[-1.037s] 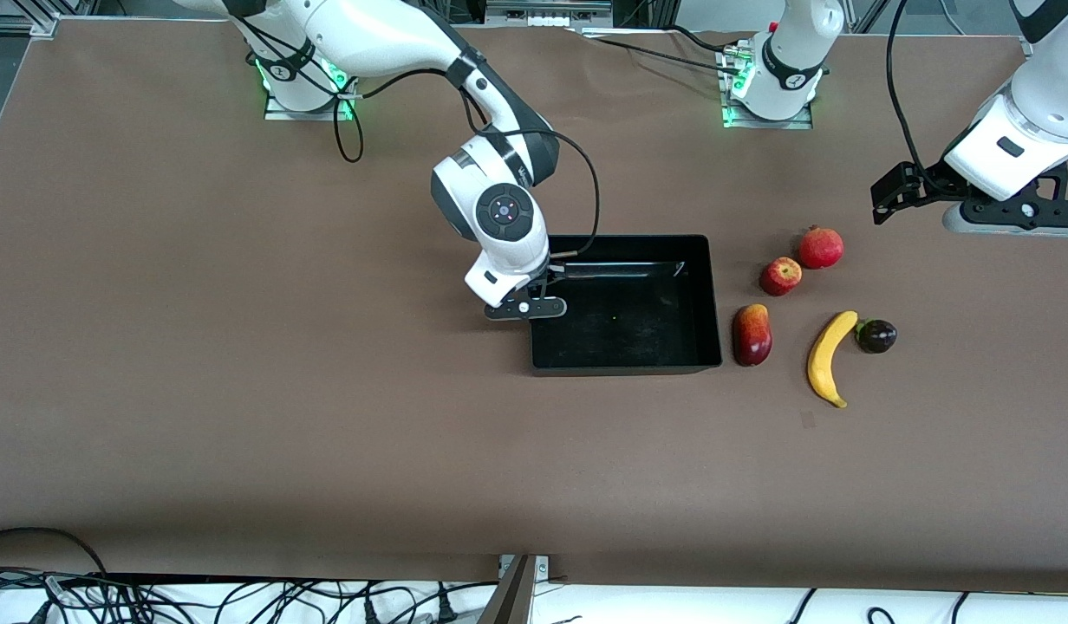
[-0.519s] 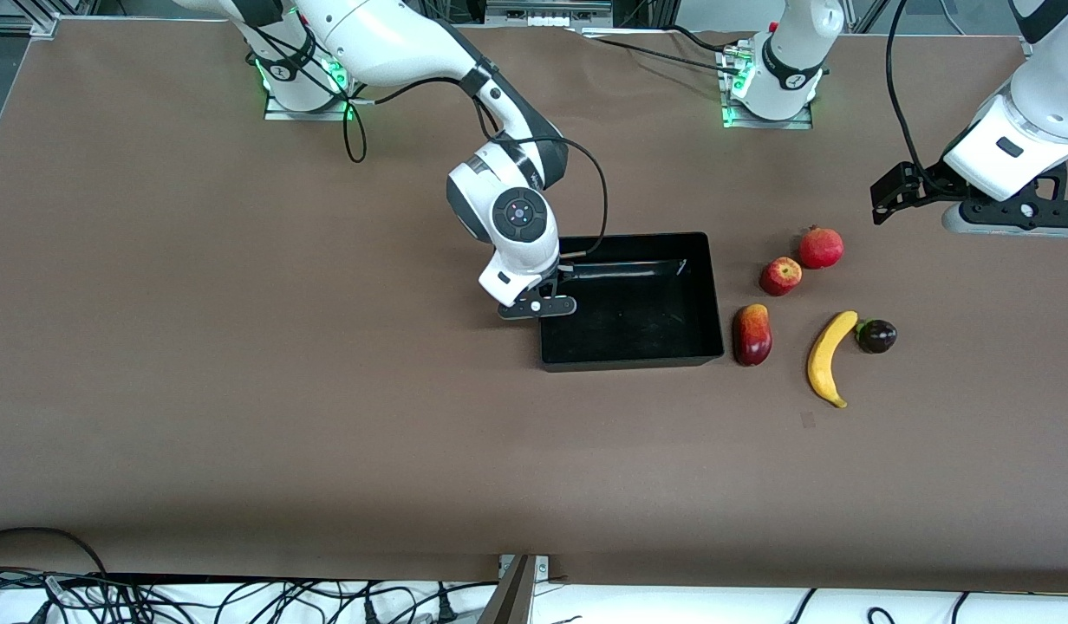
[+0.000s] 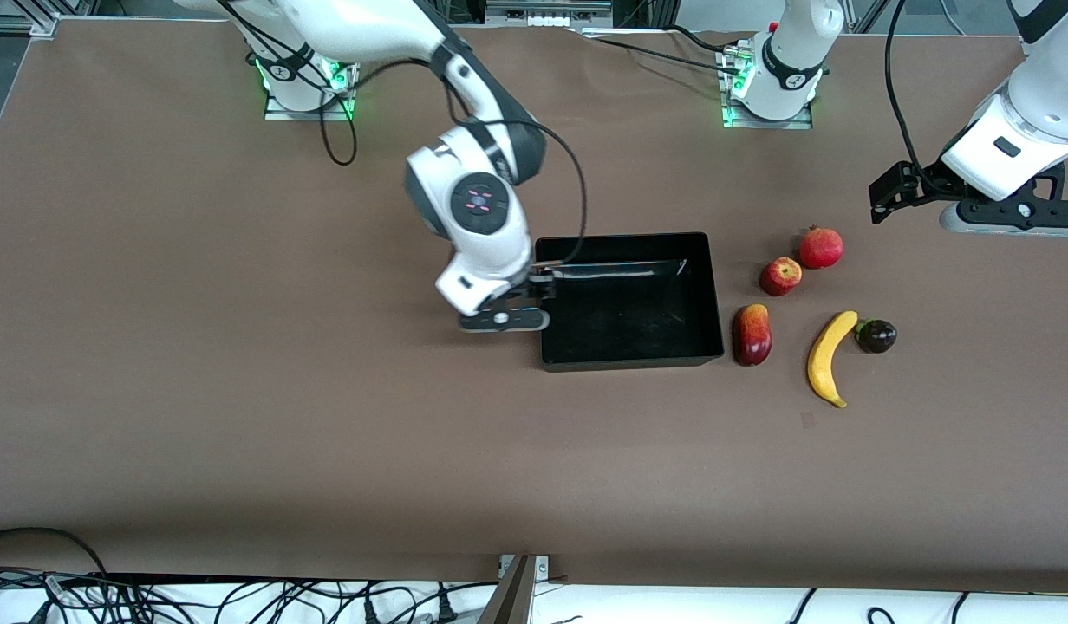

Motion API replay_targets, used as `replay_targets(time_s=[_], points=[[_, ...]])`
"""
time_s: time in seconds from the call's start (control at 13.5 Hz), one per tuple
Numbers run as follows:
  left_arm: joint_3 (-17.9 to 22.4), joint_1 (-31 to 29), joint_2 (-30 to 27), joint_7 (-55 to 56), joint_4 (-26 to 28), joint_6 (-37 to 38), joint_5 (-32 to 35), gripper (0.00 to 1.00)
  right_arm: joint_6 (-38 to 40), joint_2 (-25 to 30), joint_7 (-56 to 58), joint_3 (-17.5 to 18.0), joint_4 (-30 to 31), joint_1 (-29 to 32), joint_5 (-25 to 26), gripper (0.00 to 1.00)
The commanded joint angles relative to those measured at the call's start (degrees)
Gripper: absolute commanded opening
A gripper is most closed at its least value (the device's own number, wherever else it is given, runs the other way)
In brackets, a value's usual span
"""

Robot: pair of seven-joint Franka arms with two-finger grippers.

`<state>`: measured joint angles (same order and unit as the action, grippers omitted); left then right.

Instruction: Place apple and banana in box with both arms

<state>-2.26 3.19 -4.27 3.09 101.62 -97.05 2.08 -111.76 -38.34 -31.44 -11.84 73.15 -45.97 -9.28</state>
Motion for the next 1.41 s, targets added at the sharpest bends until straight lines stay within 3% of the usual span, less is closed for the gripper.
replay_targets(time_s=[0.0,0.59,0.81,0.96,1.04,1.19,1.33], points=[[0.24,0.33,0.75,0.25,-1.78,1.34,-1.03,1.0,8.45,7.11,7.25,-4.93,1.38,0.0,-1.53,1.0],[0.24,0.33,0.67,0.25,-1.78,1.52,-1.03,1.0,14.11,32.77,11.3,-12.41,18.85,0.26,-0.75,1.0],[-0.46,0.24,0.67,0.51,-1.78,2.22,-1.11,1.0,16.65,38.85,18.58,-15.22,22.55,0.26,2.5,1.0],[-1.16,0.33,0.66,2.17,-1.78,2.66,-1.11,1.0,16.49,42.98,20.79,-14.62,25.88,2.7,6.62,1.0],[-2.65,0.24,0.66,4.62,-1.69,3.62,-1.11,1.0,16.4,43.78,22.98,-11.39,27.03,7.33,7.42,1.0],[-4.76,0.33,2.58,7.1,-0.9,5.2,-1.11,1.0,16.22,43.79,26.68,0.44,27.74,21.98,7.52,1.0],[-5.74,0.15,6.62,6.49,0.94,5.12,-1.11,1.0,16.22,43.7,29.31,7.68,27.74,31.25,7.43,1.0]])
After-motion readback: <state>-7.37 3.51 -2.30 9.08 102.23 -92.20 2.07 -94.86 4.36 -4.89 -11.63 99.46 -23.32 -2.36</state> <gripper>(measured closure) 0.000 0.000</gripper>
